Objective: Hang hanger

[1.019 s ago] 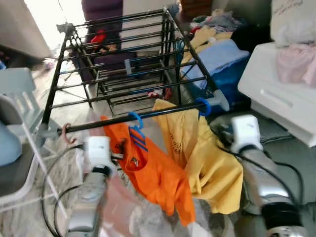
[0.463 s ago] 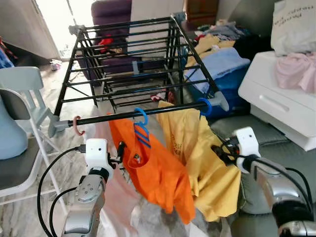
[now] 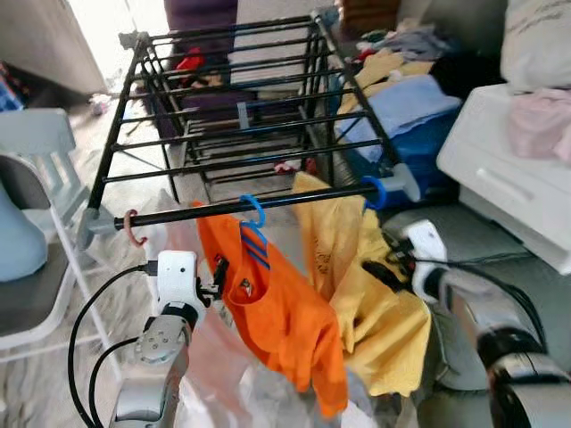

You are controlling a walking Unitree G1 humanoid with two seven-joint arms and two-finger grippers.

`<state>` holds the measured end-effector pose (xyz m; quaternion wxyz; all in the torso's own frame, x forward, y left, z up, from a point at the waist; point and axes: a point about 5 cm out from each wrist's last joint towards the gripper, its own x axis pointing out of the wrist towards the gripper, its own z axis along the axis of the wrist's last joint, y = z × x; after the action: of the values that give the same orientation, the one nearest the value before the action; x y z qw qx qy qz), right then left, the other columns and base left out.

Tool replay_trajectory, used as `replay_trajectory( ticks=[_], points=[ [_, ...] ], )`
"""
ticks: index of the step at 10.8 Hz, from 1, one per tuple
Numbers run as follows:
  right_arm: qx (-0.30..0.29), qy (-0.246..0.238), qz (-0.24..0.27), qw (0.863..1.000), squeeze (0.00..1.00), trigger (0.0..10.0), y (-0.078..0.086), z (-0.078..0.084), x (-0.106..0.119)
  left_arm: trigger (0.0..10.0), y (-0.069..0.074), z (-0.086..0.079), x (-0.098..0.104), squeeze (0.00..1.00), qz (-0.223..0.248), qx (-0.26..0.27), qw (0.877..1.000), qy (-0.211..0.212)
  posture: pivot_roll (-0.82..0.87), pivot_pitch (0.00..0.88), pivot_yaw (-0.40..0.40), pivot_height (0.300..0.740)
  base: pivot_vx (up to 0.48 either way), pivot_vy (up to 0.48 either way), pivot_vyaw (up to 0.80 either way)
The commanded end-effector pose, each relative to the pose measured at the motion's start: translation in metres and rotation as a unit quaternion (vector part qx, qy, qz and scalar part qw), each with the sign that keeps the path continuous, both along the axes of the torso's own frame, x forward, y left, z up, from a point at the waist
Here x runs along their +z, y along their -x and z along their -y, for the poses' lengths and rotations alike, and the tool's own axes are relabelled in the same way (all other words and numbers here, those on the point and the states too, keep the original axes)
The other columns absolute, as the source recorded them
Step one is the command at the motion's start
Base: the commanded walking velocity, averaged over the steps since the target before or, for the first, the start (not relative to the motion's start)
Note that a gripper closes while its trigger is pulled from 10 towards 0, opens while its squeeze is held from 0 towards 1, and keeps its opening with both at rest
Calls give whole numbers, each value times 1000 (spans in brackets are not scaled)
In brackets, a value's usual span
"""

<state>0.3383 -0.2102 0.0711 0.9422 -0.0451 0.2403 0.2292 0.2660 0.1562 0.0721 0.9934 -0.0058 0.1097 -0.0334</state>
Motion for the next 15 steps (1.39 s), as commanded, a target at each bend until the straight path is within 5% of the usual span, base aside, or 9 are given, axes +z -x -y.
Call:
replay_trajectory(
  ticks=[1,9,15],
  points=[
    [12,7,4,1000,0,0,-4,-4,2,10000,0,-3,4,0,4,-3,1000,-9,-129,0,96,740,0,0,0],
    [-13,19,-12,1000,0,0,6,10,-12,10000,0,2,1,0,-11,-16,1000,-7,-141,0,98,740,0,0,0],
    [-17,16,-6,1000,0,0,4,5,-11,10000,-1,2,0,0,-15,-19,1000,-8,-143,0,98,740,0,0,0]
  ],
)
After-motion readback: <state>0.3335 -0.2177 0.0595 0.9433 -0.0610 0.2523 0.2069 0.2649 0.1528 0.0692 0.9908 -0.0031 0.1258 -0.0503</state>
